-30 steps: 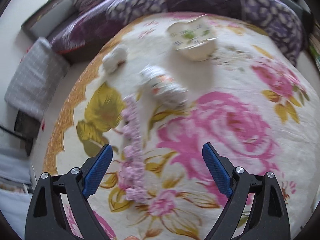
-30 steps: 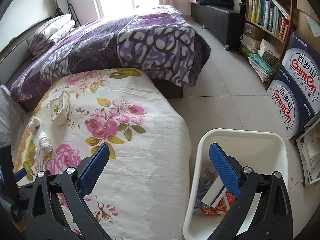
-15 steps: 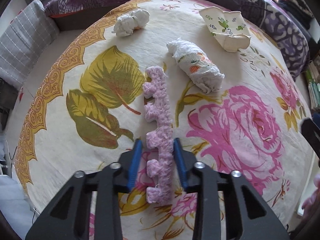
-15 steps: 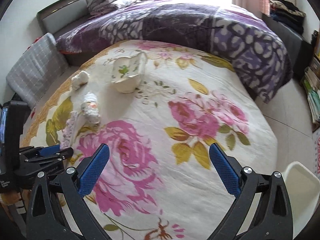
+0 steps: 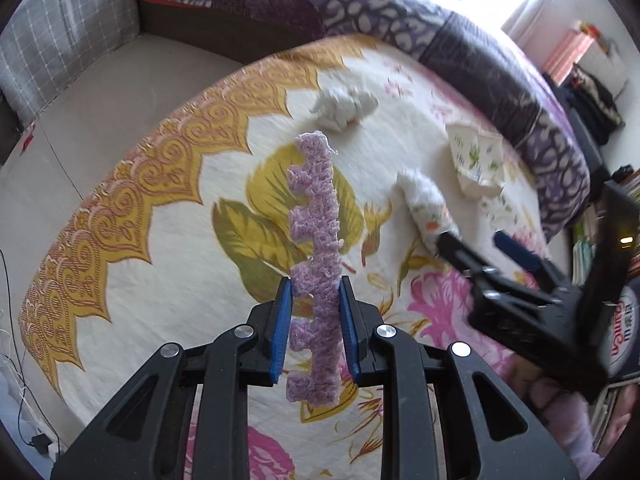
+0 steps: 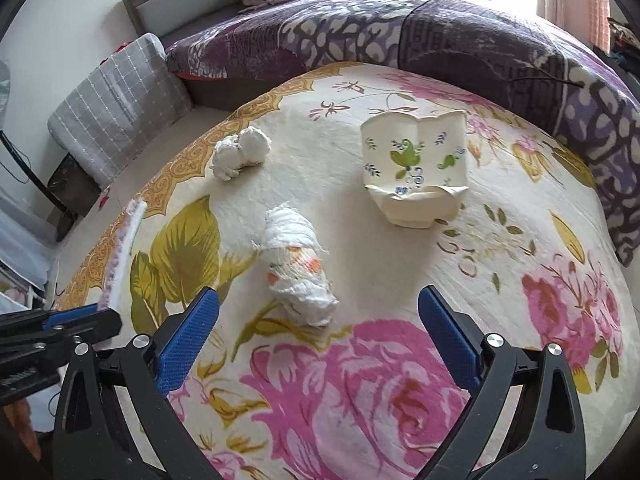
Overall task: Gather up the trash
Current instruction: 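Grasp the wrapped white diaper with the right tool while the left holds the strip, then carry both items to the bin and open both tools to drop them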
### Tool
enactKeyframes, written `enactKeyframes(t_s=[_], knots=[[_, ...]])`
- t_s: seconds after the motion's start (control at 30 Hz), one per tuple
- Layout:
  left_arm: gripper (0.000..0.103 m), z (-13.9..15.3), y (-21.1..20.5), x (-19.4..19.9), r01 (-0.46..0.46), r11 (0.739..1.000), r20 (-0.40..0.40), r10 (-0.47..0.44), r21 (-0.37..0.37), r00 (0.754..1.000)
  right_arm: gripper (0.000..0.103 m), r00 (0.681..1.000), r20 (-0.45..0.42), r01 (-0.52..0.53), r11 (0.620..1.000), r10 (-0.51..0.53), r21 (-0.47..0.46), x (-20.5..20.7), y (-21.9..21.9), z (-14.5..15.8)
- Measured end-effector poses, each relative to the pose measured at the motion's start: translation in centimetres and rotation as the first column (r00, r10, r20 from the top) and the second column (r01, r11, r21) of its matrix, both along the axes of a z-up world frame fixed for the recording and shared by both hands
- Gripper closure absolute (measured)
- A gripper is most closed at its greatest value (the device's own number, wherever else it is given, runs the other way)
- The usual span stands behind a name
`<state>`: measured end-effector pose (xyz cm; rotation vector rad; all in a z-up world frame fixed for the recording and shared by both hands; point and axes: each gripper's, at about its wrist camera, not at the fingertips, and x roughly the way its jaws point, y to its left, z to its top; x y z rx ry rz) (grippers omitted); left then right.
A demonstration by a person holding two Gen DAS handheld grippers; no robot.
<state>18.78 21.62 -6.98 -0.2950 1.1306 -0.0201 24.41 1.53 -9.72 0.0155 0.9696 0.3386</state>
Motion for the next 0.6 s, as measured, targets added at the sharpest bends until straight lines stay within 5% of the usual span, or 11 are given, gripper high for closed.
enactKeyframes(t_s=[0.17, 0.23, 0.3, 0.6], knots=[[0.080, 1.7, 1.4, -0.8, -0.023, 0.998, 0.029, 0.025, -0.065, 0.999, 0.016, 1.000, 0.012, 0.005, 0.999, -0.005, -0.038, 1.4, 2.3, -0.9], [0.080, 1.8, 1.8, -0.9, -0.031, 0.997, 0.035, 0.033, -0.068, 0.999, 0.047, 1.000, -0.009, 0.009, 0.998, -0.009, -0.056, 2.0, 2.8, -1.3], [0.080, 1.7, 2.3, -0.7, -0.039, 0.996, 0.034, 0.042, -0.079, 0.999, 0.064, 0.999, -0.049, 0.002, 0.999, -0.004, -0.048, 2.5, 3.0, -1.9], [0.080, 2.5, 3.2, -0.8, -0.051, 0.992, 0.051, 0.058, -0.118, 0.997, 0.065, 0.996, -0.004, 0.089, 0.996, -0.089, 0.019, 0.4, 1.6, -0.1]])
